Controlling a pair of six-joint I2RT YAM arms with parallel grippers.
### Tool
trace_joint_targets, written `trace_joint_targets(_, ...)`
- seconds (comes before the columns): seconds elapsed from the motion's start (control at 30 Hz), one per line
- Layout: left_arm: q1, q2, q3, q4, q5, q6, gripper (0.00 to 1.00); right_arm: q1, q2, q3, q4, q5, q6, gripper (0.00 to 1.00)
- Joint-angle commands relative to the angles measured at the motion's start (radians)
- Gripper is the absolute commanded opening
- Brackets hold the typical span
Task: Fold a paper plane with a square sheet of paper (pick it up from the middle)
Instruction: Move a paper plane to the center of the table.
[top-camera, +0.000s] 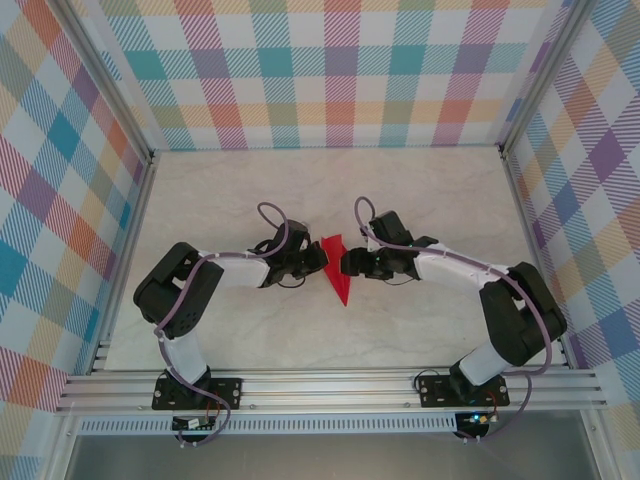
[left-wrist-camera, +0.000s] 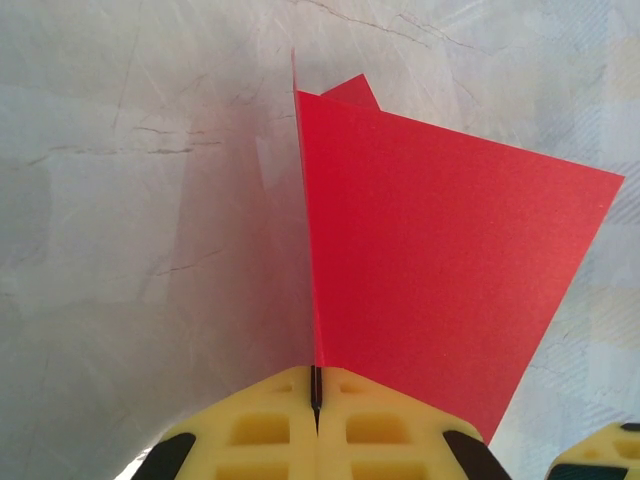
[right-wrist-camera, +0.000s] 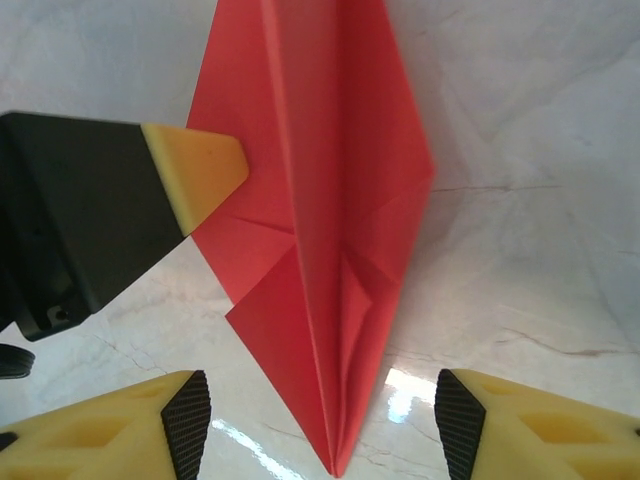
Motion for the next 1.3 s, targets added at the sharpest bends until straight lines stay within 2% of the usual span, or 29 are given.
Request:
trace_joint_targets(0.0, 0.016, 0.008, -0.014, 0.032, 0.015, -0.013, 0.00, 0.030, 0.039, 0.043, -0.032, 0.048, -0.002, 0.62)
trace_joint_targets(0.1, 0.016, 0.008, -0.014, 0.034, 0.018, -0.015, 0.00, 0.044, 0.061, 0.054, -0.028, 0.039, -0.005, 0.58)
trace_joint_targets(0.6, 0.016, 0.011, -0.015, 0.032, 0.018, -0.016, 0.00, 0.072, 0.159, 0.109, -0.040, 0.010, -0.010, 0.54)
trace_joint_targets(0.93, 0.016, 0.011, -0.015, 0.029, 0.019, -0.017, 0.00, 0.083, 0.179, 0.129, -0.037, -0.001, -0.019, 0.46)
trace_joint_targets(1.07, 0.016, 0.012, -0.016, 0.029, 0.019, -0.017, 0.00, 0.086, 0.187, 0.131, -0.043, 0.012, -0.023, 0.46)
trace_joint_targets(1.27, 0.016, 0.013, -0.013, 0.028, 0.021, -0.016, 0.00, 0.098, 0.189, 0.133, -0.042, 0.008, -0.052, 0.53)
